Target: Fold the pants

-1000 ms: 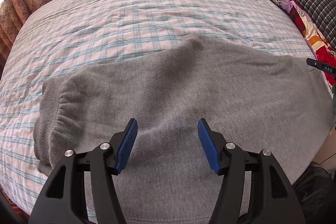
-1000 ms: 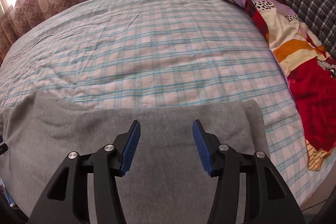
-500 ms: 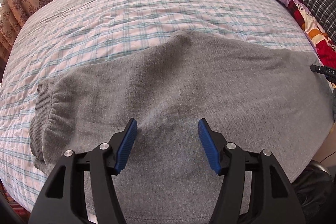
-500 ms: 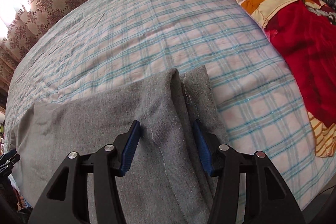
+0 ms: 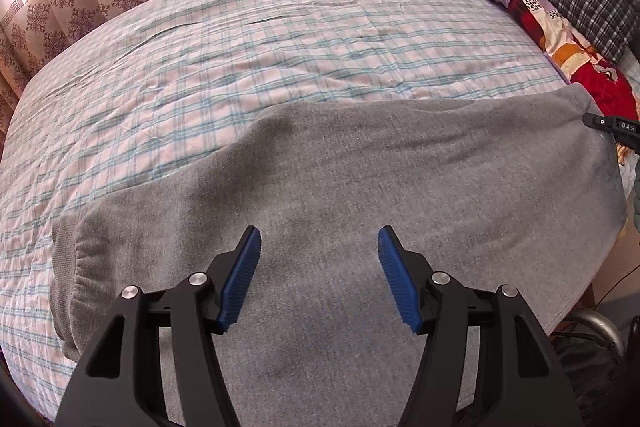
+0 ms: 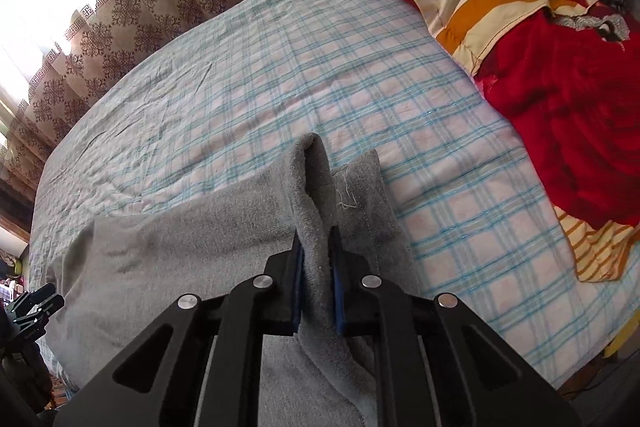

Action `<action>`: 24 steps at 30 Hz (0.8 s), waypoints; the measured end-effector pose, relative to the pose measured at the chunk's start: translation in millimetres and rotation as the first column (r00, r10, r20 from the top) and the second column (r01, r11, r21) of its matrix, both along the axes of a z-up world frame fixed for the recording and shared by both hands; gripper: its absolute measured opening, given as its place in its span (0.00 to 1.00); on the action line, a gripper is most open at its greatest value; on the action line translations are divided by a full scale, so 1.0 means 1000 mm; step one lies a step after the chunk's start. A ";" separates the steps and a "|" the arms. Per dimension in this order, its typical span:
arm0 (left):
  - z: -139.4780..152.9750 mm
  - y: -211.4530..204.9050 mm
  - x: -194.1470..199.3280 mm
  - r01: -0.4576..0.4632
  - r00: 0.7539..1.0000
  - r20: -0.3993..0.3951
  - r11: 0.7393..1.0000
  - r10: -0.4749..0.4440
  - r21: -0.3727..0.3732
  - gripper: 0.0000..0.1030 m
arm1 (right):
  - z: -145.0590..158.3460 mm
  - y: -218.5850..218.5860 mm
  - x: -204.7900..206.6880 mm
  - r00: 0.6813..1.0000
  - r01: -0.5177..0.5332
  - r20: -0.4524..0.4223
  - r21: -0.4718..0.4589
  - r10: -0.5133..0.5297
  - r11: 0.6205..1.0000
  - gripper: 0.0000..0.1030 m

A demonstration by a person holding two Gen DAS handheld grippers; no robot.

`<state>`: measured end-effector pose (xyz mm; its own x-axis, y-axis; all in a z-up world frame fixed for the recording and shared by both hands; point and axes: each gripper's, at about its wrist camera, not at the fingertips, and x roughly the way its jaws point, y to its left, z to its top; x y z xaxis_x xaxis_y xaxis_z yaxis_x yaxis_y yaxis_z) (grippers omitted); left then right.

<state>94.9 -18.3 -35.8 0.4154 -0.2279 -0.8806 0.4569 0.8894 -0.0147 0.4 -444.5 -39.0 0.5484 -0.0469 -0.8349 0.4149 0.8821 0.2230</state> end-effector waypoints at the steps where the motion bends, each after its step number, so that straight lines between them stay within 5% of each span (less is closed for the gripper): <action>1: 0.000 -0.006 -0.001 0.017 1.000 0.001 1.000 -0.017 -0.003 0.61 | -0.001 0.000 0.000 1.000 0.003 -0.006 -0.007 -0.003 1.000 0.10; 8: -0.021 -0.049 -0.006 0.125 0.992 -0.026 0.992 -0.125 0.013 0.61 | -0.048 -0.016 0.007 0.997 0.044 -0.067 -0.017 -0.045 0.999 0.10; 12: -0.045 -0.065 -0.014 0.159 0.985 -0.076 0.986 -0.155 0.047 0.61 | -0.045 -0.012 0.006 0.997 0.028 -0.066 -0.052 -0.031 0.998 0.12; 14: -0.046 -0.070 -0.020 0.170 0.984 -0.061 0.983 -0.166 0.069 0.62 | -0.034 -0.009 0.003 0.997 0.035 -0.059 -0.087 -0.041 0.996 0.18; 16: -0.042 -0.071 -0.022 0.178 0.983 -0.061 0.982 -0.175 0.060 0.62 | -0.019 -0.003 -0.002 0.997 0.046 -0.047 -0.184 -0.055 0.982 0.38; 19: -0.032 -0.076 -0.026 0.198 0.979 -0.056 0.980 -0.196 0.033 0.61 | 0.003 0.011 -0.008 0.999 0.036 -0.004 -0.283 -0.038 0.959 0.41; 24: -0.019 -0.103 -0.044 0.308 0.951 -0.019 0.951 -0.308 0.021 0.66 | 0.010 0.026 -0.010 0.995 -0.062 0.074 -0.106 0.070 0.992 0.41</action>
